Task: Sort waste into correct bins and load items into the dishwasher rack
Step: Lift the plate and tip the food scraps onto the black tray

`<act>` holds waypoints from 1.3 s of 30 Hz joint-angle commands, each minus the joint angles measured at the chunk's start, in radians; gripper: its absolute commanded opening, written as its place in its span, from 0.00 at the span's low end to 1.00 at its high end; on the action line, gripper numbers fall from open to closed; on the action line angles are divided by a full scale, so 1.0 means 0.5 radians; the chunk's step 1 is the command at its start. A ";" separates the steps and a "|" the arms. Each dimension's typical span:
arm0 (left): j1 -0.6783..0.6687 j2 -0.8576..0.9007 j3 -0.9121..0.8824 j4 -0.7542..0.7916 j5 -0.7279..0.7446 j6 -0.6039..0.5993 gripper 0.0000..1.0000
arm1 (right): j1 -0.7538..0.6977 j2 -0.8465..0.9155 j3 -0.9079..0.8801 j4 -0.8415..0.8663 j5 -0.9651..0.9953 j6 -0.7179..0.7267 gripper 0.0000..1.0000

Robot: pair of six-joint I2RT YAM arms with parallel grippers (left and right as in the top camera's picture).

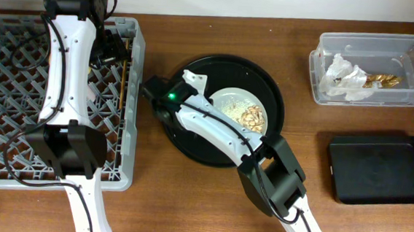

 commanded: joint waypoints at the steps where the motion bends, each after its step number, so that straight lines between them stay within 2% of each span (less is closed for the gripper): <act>1: 0.000 0.008 -0.005 -0.002 -0.022 -0.018 0.99 | -0.025 0.009 0.040 -0.124 0.201 0.004 0.04; 7: -0.001 0.008 -0.005 -0.002 -0.022 -0.018 0.99 | -0.146 -0.008 0.042 -0.476 0.232 0.085 0.04; 11: -0.001 0.008 -0.005 -0.002 -0.022 -0.018 0.99 | -0.269 -0.090 0.042 -0.732 0.263 0.426 0.04; 12: -0.001 0.008 -0.005 -0.002 -0.022 -0.018 0.99 | -0.315 -0.134 0.042 -0.797 0.264 0.500 0.04; 18: -0.001 0.008 -0.005 -0.002 -0.022 -0.018 1.00 | -0.618 -0.562 0.042 -0.874 0.170 0.496 0.04; 22: -0.001 0.008 -0.005 -0.002 -0.022 -0.018 0.99 | -0.915 -0.773 0.042 -0.887 0.171 0.288 0.04; 28: -0.001 0.008 -0.005 -0.002 -0.022 -0.018 1.00 | -1.308 -0.809 0.040 -0.849 0.134 -0.002 0.04; 29: -0.001 0.008 -0.005 -0.002 -0.022 -0.018 0.99 | -1.413 -0.809 0.040 -0.776 0.036 -0.103 0.04; 39: -0.001 0.008 -0.005 -0.002 -0.022 -0.018 0.99 | -2.065 -0.809 0.040 -0.636 -0.638 -0.194 0.04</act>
